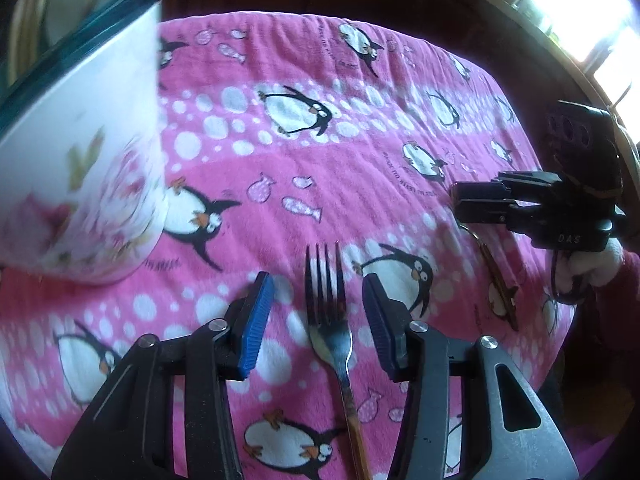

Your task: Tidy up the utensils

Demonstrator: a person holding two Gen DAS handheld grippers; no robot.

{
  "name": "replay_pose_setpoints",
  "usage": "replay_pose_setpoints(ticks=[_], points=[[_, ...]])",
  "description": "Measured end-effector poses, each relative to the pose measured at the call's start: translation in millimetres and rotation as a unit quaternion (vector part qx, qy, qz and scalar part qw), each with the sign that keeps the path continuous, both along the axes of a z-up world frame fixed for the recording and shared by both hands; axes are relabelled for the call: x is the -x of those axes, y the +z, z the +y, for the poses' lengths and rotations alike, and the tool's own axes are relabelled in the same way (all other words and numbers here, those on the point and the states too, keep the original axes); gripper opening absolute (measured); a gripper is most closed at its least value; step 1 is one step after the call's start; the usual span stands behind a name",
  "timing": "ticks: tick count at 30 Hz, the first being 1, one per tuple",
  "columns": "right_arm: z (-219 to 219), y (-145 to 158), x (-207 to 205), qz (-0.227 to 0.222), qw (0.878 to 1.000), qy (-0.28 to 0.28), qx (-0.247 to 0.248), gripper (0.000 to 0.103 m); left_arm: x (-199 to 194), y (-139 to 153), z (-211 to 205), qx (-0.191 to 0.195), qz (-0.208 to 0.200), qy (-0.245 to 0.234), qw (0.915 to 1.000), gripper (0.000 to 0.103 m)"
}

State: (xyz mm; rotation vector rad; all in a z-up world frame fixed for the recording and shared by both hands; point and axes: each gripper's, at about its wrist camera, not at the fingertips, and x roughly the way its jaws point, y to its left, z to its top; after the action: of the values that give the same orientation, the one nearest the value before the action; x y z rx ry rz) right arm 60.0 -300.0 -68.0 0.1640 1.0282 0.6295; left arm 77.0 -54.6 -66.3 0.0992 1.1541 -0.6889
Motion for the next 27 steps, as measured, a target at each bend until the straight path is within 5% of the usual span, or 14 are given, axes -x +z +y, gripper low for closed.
replay_pose_setpoints(ticks=[5, 10, 19, 27], points=[[-1.0, -2.7, 0.4, -0.002, 1.000, -0.005, -0.016, 0.028, -4.4, -2.5, -8.3, -0.019, -0.009, -0.014, 0.9997, 0.028], [0.0, -2.4, 6.7, -0.002, 1.000, -0.006, -0.002, 0.005, -1.7, -3.5, -8.6, -0.024, -0.011, -0.020, 0.9995, 0.020], [12.6, -2.1, 22.3, -0.003, 1.000, -0.004, 0.008, 0.003, 8.9, 4.2, -11.4, -0.037, -0.022, -0.018, 0.9989, 0.018], [1.8, 12.4, 31.9, -0.013, 0.999, -0.040, -0.021, 0.002, 22.5, 22.6, 0.9, -0.006, -0.033, 0.007, 0.9994, 0.018]])
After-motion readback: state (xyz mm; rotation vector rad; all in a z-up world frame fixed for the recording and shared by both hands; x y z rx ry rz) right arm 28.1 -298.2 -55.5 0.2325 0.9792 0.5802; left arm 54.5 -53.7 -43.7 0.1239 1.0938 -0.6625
